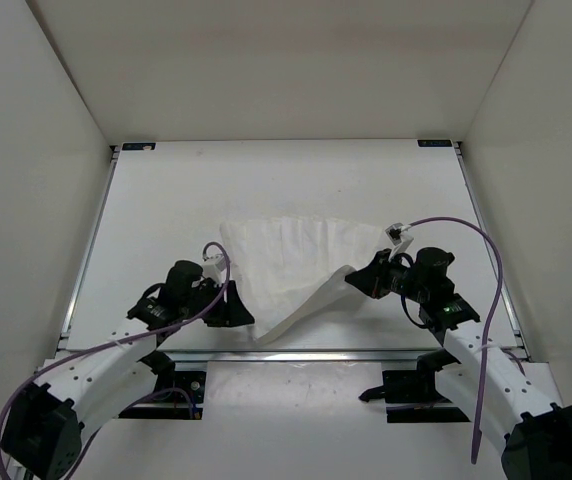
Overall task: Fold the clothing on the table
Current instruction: Fold the skirt
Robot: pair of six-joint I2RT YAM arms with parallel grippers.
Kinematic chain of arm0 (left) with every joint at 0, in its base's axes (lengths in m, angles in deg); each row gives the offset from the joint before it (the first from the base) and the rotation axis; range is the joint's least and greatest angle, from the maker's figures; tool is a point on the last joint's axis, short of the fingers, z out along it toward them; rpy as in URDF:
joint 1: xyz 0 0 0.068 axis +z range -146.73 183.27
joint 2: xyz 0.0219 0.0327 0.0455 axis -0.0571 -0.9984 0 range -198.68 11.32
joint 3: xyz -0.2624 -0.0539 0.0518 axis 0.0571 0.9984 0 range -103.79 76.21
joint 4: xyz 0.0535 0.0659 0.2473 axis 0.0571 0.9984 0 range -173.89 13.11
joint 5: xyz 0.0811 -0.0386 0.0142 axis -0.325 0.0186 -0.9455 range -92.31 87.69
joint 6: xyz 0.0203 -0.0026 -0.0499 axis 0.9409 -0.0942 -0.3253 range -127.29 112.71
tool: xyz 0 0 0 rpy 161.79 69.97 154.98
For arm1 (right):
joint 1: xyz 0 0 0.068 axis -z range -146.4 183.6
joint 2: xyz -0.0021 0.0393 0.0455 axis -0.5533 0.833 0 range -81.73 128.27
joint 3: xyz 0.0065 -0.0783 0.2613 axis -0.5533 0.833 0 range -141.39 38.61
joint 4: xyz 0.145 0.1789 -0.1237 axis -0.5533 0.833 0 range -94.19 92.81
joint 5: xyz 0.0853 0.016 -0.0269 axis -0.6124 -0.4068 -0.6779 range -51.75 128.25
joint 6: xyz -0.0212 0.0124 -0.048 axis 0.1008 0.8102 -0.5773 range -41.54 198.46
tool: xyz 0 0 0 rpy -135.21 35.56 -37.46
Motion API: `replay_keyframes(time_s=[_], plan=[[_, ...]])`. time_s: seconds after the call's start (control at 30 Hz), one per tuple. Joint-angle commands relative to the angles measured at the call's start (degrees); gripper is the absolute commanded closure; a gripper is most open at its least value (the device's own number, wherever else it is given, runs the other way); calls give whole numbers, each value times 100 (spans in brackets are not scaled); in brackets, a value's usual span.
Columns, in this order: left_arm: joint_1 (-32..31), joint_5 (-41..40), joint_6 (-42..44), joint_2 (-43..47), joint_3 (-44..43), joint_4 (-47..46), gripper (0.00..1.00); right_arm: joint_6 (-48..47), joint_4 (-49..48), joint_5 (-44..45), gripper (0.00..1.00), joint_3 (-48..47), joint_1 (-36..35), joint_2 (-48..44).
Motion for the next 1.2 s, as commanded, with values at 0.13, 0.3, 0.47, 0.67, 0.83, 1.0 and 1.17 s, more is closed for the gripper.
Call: replay_keyframes(time_s=[0.13,0.3,0.47,0.67,0.83,1.0,1.17], plan=[[-537,292,-690,-551,-54,-410,42,5,-322,-2,100,-82,-69,35],[-590,336,-751,-746,25,-602,48,5,-357,-1,100,-117,-148,157],[-598,485,-884,-1096,35,-1060,71,-74,-384,-37,100,-179,-323,342],[-309,521,-945,-1098,-132,-1210,100,-153,-217,-2,100,-275,-368,640],[323,564,-1164,-597,-843,-1096,100,-171,30,-2,72,-573,-149,1097],[684,556,-1533,-771,-1845,-1297,100,-565,714,804,35,-1040,-253,1318],[878,749,-2112,-1692,-2977,-2131,100,-839,1057,1992,35,-1058,-1130,888]])
